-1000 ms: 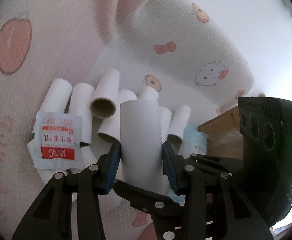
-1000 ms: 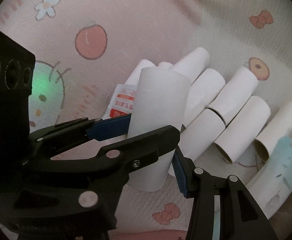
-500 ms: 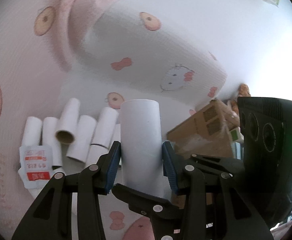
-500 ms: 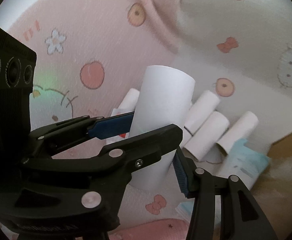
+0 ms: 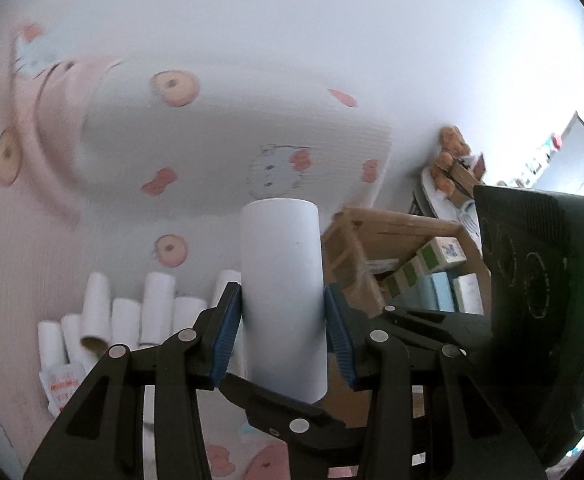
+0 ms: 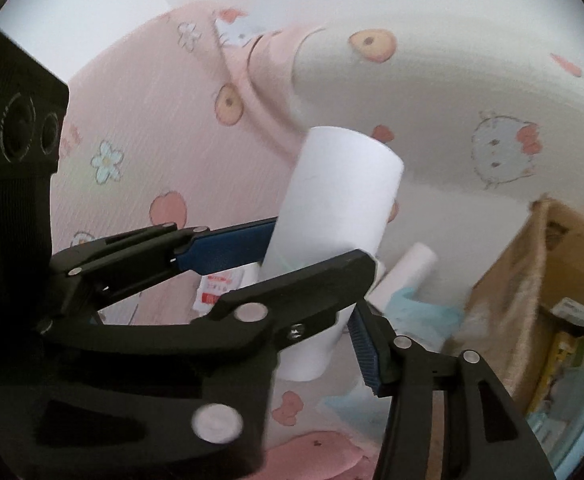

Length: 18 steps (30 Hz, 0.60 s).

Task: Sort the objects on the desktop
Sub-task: 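Carry the second white tube toward the cardboard box with both grippers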

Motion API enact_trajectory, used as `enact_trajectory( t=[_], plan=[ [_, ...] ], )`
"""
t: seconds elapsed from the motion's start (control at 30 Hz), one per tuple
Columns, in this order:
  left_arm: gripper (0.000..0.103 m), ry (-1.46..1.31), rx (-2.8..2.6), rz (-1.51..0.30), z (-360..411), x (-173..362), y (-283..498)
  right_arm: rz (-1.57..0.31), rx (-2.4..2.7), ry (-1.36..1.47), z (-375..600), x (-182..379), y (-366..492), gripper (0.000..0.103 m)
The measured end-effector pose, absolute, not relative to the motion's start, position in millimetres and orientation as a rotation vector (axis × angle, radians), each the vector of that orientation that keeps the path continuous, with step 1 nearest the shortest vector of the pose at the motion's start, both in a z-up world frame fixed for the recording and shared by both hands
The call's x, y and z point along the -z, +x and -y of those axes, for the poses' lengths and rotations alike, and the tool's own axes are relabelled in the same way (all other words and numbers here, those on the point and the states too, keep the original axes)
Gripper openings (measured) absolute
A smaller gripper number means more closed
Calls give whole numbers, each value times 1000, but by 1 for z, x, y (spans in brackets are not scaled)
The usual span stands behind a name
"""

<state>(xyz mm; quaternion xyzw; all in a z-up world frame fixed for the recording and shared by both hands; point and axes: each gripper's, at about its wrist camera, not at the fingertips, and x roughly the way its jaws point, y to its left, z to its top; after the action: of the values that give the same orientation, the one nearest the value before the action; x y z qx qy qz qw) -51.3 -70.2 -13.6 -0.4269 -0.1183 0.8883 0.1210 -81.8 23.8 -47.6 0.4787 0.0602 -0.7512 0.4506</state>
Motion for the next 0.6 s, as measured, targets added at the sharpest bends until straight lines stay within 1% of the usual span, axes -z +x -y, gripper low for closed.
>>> enact_trajectory(
  t=[0.13, 0.27, 0.5, 0.6],
  plan=[
    [46, -1241, -2559, 293, 46, 8, -61, -85, 1891, 1191, -46, 45, -93, 49],
    [46, -1249, -2524, 231, 22, 6, -73, -75, 1919, 1192, -64, 42, -102, 49],
    [46, -1308, -2451, 175, -12, 12, -98, -19, 1945, 1239, -90, 49, -125, 50],
    [46, -1323, -2414, 174, -18, 10, -106, 54, 1901, 1244, -104, 51, -136, 50]
  ],
)
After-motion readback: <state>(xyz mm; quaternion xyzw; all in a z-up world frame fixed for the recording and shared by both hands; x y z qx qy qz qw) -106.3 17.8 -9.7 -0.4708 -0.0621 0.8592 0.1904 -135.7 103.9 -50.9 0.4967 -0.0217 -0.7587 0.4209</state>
